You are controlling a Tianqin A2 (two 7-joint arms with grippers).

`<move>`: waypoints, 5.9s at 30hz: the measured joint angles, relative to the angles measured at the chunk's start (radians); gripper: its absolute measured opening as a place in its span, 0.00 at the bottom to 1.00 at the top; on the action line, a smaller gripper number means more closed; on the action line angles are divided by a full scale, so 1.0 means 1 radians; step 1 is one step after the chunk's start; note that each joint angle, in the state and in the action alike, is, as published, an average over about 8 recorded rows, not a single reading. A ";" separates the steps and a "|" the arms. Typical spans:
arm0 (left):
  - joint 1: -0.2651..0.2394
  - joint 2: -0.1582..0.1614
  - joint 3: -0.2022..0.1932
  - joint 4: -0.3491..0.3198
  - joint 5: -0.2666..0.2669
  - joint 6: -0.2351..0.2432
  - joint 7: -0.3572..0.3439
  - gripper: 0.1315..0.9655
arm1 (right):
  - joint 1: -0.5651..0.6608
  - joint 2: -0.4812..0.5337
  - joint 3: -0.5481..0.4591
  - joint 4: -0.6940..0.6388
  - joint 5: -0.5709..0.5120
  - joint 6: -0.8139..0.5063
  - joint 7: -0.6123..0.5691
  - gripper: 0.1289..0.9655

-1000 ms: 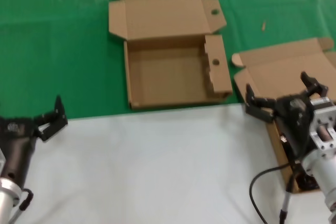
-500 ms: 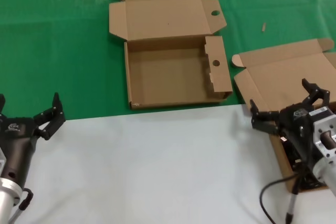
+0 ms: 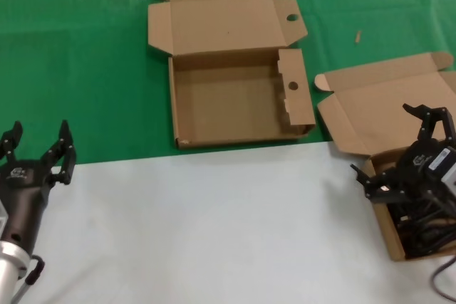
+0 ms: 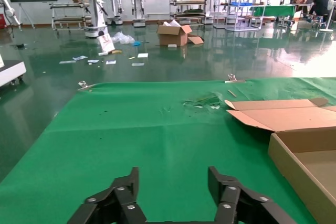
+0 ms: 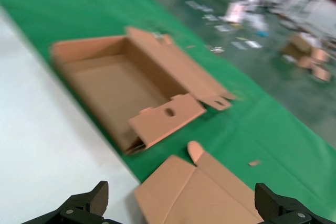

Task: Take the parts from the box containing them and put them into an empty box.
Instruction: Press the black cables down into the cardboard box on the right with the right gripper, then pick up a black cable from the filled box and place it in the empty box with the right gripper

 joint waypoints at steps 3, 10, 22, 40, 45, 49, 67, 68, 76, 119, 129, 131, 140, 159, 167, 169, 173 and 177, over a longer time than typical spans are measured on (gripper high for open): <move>0.000 0.000 0.000 0.000 0.000 0.000 0.000 0.44 | 0.015 0.092 -0.013 0.025 -0.030 -0.070 0.029 1.00; 0.000 0.000 0.000 0.000 0.000 0.000 0.000 0.28 | 0.111 0.271 -0.057 0.039 -0.051 -0.239 0.035 1.00; 0.000 0.000 0.000 0.000 0.000 0.000 0.000 0.11 | 0.301 0.410 -0.175 0.006 -0.053 -0.505 -0.054 1.00; 0.000 0.000 0.000 0.000 0.000 0.000 0.000 0.01 | 0.453 0.426 -0.273 -0.172 -0.079 -0.666 -0.257 0.99; 0.000 0.000 0.000 0.000 0.000 0.000 0.000 0.01 | 0.485 0.420 -0.287 -0.204 -0.084 -0.688 -0.291 0.96; 0.000 0.000 0.000 0.000 0.000 0.000 0.000 0.01 | 0.505 0.412 -0.295 -0.220 -0.089 -0.697 -0.305 0.92; 0.000 0.000 0.000 0.000 0.000 0.000 -0.001 0.01 | 0.572 0.361 -0.321 -0.292 -0.122 -0.683 -0.344 0.62; 0.000 0.000 0.000 0.000 0.000 0.000 -0.001 0.01 | 0.573 0.360 -0.322 -0.295 -0.122 -0.682 -0.345 0.59; 0.000 0.000 0.000 0.000 0.000 0.000 0.000 0.01 | 0.571 0.355 -0.326 -0.292 -0.119 -0.681 -0.343 0.39; 0.000 0.000 0.000 0.000 0.000 0.000 0.000 0.01 | 0.745 0.396 -0.300 -0.047 -0.111 -0.833 -0.104 0.05; 0.000 0.000 0.000 0.000 0.000 0.000 0.000 0.01 | 0.965 0.200 -0.376 -0.008 -0.199 -0.852 0.010 0.05; 0.000 0.000 0.000 0.000 0.000 0.000 0.000 0.01 | 0.996 0.152 -0.398 -0.021 -0.222 -0.845 0.024 0.05; 0.000 0.000 0.000 0.000 0.000 0.000 0.000 0.01 | 1.057 -0.044 -0.489 -0.148 -0.325 -0.772 0.042 0.05; 0.000 0.000 0.000 0.000 0.000 0.000 0.000 0.01 | 1.019 -0.291 -0.591 -0.467 -0.446 -0.592 0.014 0.05; 0.000 0.000 0.000 0.000 0.000 0.000 0.000 0.01 | 1.007 -0.328 -0.587 -0.542 -0.447 -0.533 -0.008 0.05; 0.000 0.000 0.000 0.000 0.000 0.000 0.000 0.01 | 1.005 -0.332 -0.584 -0.550 -0.445 -0.526 -0.008 0.06; 0.000 0.000 0.000 0.000 0.000 0.000 0.000 0.01 | 1.003 -0.336 -0.579 -0.560 -0.438 -0.517 -0.008 0.09; 0.000 0.000 0.000 0.000 0.000 0.000 0.000 0.01 | 1.002 -0.334 -0.572 -0.557 -0.429 -0.516 -0.004 0.12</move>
